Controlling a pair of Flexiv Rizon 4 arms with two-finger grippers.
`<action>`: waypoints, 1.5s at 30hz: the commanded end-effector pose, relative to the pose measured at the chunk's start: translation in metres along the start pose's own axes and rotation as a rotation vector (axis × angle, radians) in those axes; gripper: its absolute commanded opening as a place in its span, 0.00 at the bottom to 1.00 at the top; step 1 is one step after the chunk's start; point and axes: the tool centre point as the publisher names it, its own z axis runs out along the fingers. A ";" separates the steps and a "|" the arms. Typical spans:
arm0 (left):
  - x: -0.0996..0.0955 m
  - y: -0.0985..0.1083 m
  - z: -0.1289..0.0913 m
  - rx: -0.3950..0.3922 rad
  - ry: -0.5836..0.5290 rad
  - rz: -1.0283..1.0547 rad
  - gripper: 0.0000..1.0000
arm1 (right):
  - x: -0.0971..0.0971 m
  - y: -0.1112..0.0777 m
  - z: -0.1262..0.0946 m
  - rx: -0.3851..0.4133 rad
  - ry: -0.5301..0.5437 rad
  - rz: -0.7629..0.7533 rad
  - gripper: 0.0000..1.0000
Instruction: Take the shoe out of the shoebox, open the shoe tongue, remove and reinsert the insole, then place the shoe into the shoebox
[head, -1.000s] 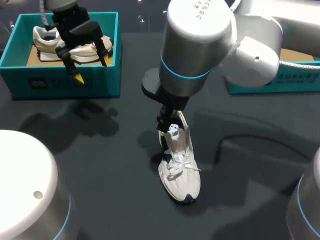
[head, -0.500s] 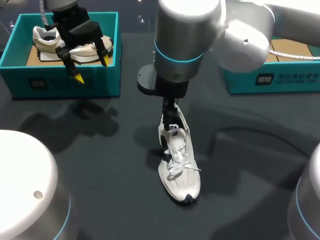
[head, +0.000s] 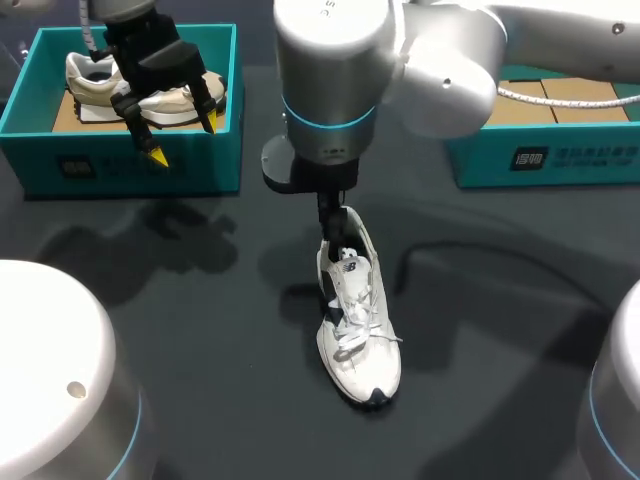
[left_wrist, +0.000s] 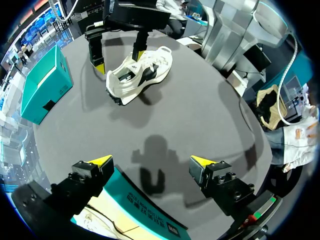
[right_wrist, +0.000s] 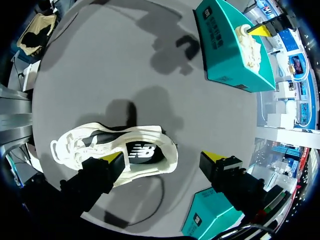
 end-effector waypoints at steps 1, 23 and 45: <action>0.000 0.000 0.000 -0.001 0.000 0.000 1.00 | -0.009 -0.001 0.016 -0.010 0.023 -0.012 1.00; 0.000 0.000 0.000 -0.001 0.000 0.000 1.00 | -0.019 -0.015 0.067 -0.066 0.085 -0.060 0.92; 0.000 0.000 0.000 -0.001 0.000 0.000 1.00 | -0.013 -0.012 0.100 -0.101 0.141 -0.090 0.72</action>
